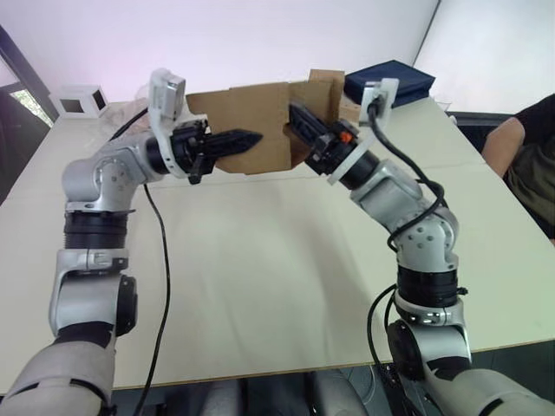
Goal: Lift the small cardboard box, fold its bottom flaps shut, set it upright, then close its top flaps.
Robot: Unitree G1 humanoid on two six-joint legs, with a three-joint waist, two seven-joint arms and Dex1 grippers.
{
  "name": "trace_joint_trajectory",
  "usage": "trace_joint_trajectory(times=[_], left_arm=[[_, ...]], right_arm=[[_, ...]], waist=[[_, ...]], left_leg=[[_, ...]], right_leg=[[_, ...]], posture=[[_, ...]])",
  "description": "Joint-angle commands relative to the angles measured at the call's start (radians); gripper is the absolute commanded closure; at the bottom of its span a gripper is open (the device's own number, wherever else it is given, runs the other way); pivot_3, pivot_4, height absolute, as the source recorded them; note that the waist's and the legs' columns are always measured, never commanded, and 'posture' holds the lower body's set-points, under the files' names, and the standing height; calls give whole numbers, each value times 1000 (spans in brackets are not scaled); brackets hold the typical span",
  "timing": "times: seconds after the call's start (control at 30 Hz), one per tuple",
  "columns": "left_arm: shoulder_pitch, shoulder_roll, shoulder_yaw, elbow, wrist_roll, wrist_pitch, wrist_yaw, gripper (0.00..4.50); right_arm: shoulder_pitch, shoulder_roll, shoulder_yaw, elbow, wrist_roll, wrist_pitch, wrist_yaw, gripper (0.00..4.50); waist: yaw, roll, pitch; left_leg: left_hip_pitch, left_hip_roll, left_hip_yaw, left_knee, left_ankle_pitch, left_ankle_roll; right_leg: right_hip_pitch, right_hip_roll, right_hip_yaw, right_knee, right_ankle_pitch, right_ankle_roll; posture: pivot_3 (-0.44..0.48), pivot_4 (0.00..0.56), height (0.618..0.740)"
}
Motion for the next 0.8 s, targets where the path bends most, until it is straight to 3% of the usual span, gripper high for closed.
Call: trace_joint_trajectory(times=[0.03, 0.4, 0.8], left_arm=[[-15, -9, 24, -25, -29, 9, 6, 4500], [-19, -4, 38, -6, -25, 7, 14, 4500], [-24, -3, 44, 21, -27, 3, 22, 4500]], right_arm=[[-11, 29, 17, -54, 19, 2, 10, 4428], [22, -30, -20, -103, 50, 37, 42, 4428], [168, -247, -201, -236, 372, 182, 12, 4428]], waist=[[1, 0, 0], [1, 0, 0], [2, 0, 0]], left_leg=[[0, 0, 0, 0, 0, 0], [0, 0, 0, 0, 0, 0], [0, 0, 0, 0, -1, 2]], right_leg=[[0, 0, 0, 0, 0, 0], [0, 0, 0, 0, 0, 0], [0, 0, 0, -1, 0, 0]], posture=[[0, 150, 740], [0, 150, 740], [0, 150, 740]])
